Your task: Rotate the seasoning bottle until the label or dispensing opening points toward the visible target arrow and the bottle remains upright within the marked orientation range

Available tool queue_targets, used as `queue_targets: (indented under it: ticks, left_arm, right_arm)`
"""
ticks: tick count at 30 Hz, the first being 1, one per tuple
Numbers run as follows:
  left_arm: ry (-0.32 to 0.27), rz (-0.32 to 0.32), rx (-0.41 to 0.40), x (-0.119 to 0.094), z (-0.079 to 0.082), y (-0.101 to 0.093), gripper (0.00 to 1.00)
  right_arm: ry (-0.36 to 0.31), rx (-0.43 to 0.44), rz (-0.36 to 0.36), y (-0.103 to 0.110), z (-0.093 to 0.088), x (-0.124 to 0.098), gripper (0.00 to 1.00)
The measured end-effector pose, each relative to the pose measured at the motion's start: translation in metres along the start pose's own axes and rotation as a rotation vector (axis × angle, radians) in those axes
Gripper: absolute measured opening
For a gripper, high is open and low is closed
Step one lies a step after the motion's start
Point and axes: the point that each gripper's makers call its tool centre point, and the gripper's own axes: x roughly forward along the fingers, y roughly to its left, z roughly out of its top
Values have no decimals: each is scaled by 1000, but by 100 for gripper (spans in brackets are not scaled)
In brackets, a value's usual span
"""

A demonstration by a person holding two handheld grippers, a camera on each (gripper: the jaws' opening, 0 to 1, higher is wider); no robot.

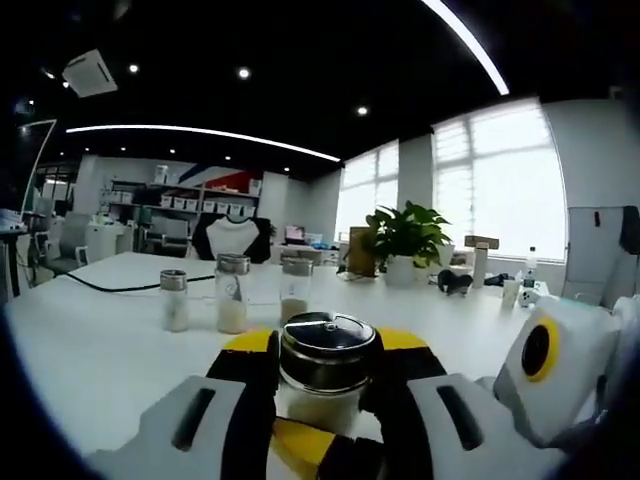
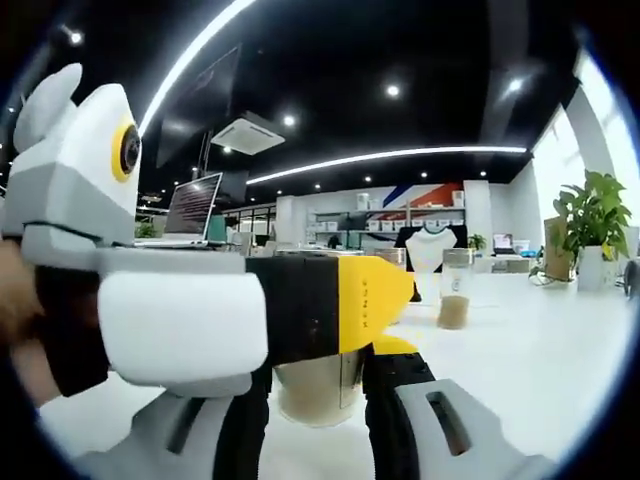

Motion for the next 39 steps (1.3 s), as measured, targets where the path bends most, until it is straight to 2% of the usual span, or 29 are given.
queue_targets:
  ticks: [6, 7, 9, 13, 17, 19, 24, 28, 33, 39]
  left_arm:
    - [17, -113, 29, 5, 5, -11, 38]
    - [26, -168, 37, 5, 5, -17, 38]
    - [25, -208, 24, 5, 6, -20, 38]
    - [36, -319, 79, 2, 8, -33, 38]
    - [65, -377, 105, -2, 8, -39, 38]
    - [73, -400, 135, -4, 7, -40, 38]
    - [92, -470, 153, -11, 7, -40, 38]
    - [104, -471, 197, -12, 5, -37, 38]
    - [108, -511, 162, -18, 8, -35, 38]
    - [113, -509, 156, -23, 8, -27, 38]
  right_arm:
    - [-5, -10, 12, -4, 6, -4, 33]
    - [-5, -10, 12, -4, 6, -5, 33]
    - [-11, -1, 13, -6, 8, -8, 33]
    - [-12, -14, 19, -7, 12, -14, 33]
    - [4, 12, 57, -4, 12, -17, 33]
    - [4, 2, 64, -2, 13, -18, 34]
    - [9, 3, 111, 8, 13, -19, 34]
    - [27, -1, 136, 13, 8, -19, 33]
    - [43, -4, 175, 20, 7, -20, 33]
    - [75, 9, 233, 26, 0, -22, 33]
